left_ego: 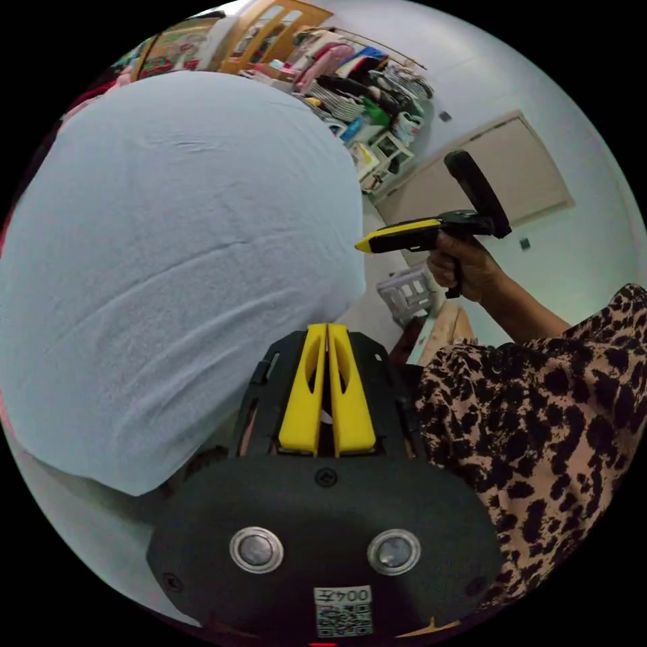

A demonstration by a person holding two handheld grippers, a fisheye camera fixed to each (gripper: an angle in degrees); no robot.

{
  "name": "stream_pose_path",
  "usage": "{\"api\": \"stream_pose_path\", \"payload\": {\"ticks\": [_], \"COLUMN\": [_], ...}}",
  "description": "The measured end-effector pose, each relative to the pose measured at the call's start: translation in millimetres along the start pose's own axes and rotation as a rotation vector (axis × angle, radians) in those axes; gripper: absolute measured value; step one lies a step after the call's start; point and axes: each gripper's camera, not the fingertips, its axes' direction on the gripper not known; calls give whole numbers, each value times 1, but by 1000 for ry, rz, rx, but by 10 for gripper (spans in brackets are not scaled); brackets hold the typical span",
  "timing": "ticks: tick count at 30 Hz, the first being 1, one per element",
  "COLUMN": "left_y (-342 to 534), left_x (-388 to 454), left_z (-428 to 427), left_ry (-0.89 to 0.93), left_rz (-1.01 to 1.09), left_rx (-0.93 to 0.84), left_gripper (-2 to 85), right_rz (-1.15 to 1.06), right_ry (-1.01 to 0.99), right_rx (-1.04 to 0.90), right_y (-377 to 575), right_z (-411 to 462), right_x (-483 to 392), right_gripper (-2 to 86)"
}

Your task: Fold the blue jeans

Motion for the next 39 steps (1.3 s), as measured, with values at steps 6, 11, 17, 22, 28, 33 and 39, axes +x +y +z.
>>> {"api": "stream_pose_path", "payload": {"ticks": [6, 11, 17, 22, 28, 33, 39], "left_y": [-7, -11, -27, -57, -88, -100, -129], "left_x": [-41, -58, -86, -118, -164, -206, -272], "left_z": [-88, -165, -219, -259, -317, -374, -481], "left_ry": [-105, -207, -200, -164, -77, -41, -108], "left_rz": [-222, -388, -450, -388, -281, -253, -230], "left_rx": [133, 214, 217, 172, 127, 145, 270], "left_gripper": [1, 1, 1, 1, 3, 5, 31], "right_rz": [-166, -285, -270, -233, 2, 83, 192], "right_ry": [108, 129, 37, 62, 27, 136, 197], "right_rx": [-209, -283, -272, -229, -252, -257, -217], "right_y": [-114, -155, -186, -201, -224, -236, -239], "right_z": [-10, -27, -61, -88, -113, -129, -147], "right_x": [-7, -13, -5, -11, -9, -27, -39], "right_gripper": [-7, -7, -8, -7, -7, -7, -6]}}
